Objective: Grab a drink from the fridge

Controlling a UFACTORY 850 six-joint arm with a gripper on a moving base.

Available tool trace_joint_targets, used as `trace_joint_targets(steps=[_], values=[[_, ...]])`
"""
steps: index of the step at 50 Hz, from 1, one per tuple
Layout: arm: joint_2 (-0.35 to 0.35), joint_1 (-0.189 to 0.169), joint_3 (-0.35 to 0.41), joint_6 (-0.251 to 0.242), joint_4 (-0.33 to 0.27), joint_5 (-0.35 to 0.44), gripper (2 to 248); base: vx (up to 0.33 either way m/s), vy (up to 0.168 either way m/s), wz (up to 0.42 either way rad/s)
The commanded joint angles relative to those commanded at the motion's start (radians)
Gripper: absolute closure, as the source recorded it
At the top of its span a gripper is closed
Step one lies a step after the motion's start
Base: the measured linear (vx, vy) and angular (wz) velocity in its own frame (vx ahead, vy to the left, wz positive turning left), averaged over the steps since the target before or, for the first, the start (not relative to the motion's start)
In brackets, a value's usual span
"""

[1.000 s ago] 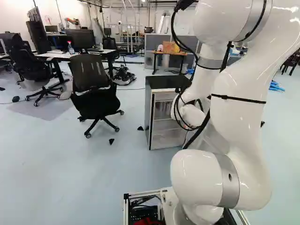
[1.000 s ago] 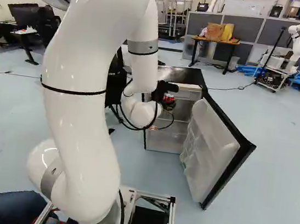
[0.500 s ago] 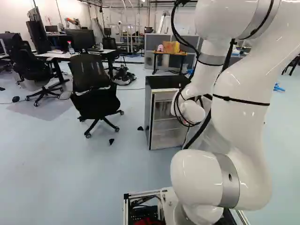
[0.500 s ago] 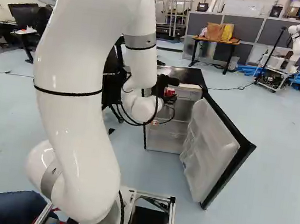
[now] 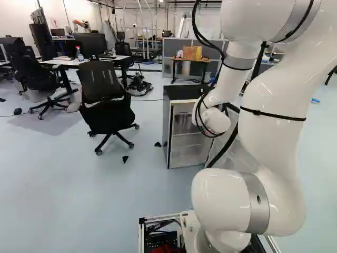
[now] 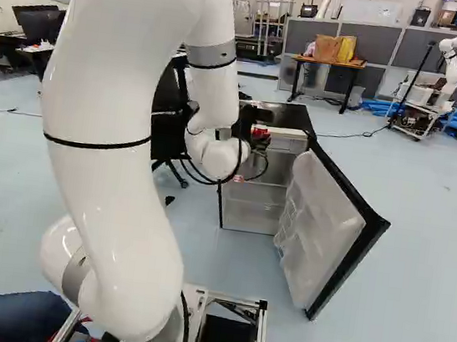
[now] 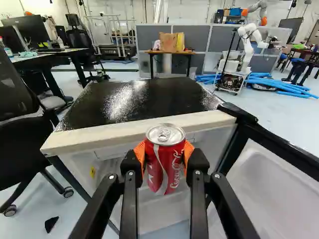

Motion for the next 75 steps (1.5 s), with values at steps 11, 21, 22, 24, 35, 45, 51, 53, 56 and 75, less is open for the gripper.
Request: trace_joint_targets(steps=[11,21,22,24,35,45,51,53,56,75], values=[[0.009,0.004,-0.02,0.0,0.0,-0.02,154,0.0,0.0,0.0],[0.016,0.008,-0.039,0.0,0.0,-0.04,154,0.0,0.0,0.0],[0.017,0.008,-0.041,0.0,0.0,-0.042,154,0.0,0.0,0.0],[0.018,0.009,-0.045,0.0,0.0,-0.046,154,0.0,0.0,0.0],[0.024,0.013,-0.067,0.0,0.0,-0.068,154,0.0,0.0,0.0],[0.029,0.017,-0.089,0.0,0.0,-0.088,154,0.0,0.0,0.0],[0.031,0.019,-0.101,0.0,0.0,-0.1,154,0.0,0.0,0.0],[0.032,0.019,-0.106,0.0,0.0,-0.104,154,0.0,0.0,0.0],[0.032,0.021,-0.113,0.0,0.0,-0.11,154,0.0,0.0,0.0],[0.029,0.03,-0.166,0.0,0.0,-0.149,154,0.0,0.0,0.0]])
